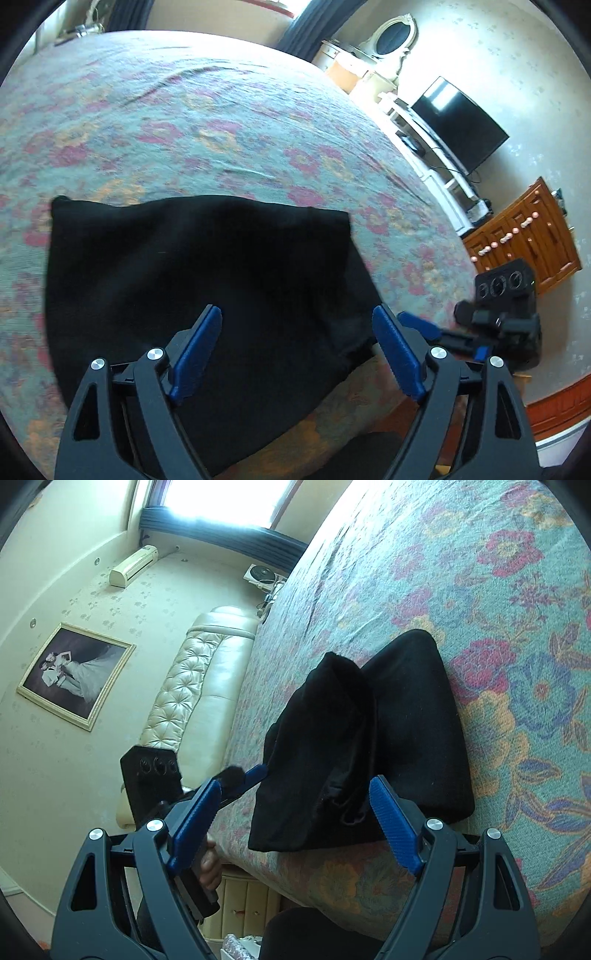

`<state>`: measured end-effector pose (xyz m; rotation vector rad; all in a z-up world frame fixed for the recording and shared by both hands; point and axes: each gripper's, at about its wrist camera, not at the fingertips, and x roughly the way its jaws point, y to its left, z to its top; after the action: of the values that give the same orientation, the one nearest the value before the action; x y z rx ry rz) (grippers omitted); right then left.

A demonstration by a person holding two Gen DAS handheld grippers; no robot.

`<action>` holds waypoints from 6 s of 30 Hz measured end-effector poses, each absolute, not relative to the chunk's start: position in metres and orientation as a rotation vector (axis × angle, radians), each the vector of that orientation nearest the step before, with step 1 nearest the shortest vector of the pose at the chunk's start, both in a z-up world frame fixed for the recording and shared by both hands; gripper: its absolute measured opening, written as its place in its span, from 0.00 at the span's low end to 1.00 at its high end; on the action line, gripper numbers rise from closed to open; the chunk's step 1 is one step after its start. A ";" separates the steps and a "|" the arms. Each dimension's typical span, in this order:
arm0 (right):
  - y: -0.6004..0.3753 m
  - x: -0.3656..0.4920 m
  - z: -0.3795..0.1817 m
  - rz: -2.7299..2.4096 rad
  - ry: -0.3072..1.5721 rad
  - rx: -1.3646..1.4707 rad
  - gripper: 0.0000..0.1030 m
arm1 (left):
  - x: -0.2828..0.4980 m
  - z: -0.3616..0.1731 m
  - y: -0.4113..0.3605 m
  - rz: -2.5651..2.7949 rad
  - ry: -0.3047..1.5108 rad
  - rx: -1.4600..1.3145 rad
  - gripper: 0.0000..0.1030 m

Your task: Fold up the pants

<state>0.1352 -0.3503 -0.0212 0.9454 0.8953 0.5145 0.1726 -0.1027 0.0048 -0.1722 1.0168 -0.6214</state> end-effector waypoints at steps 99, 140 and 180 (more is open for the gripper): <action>-0.382 0.173 -0.087 0.552 1.169 0.926 0.88 | 0.143 -0.088 0.020 -0.535 1.108 -0.735 0.89; -0.397 0.289 -0.095 0.608 1.155 0.904 0.87 | 0.251 -0.063 -0.009 -0.566 1.104 -0.320 0.86; -0.402 0.265 -0.111 0.614 1.099 0.922 0.32 | 0.253 -0.081 0.014 -0.621 1.094 -0.526 0.39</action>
<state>0.2649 -0.4023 -0.1114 0.9219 1.0986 0.6144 0.2526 0.0139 -0.0813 -0.5259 1.0935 -0.6214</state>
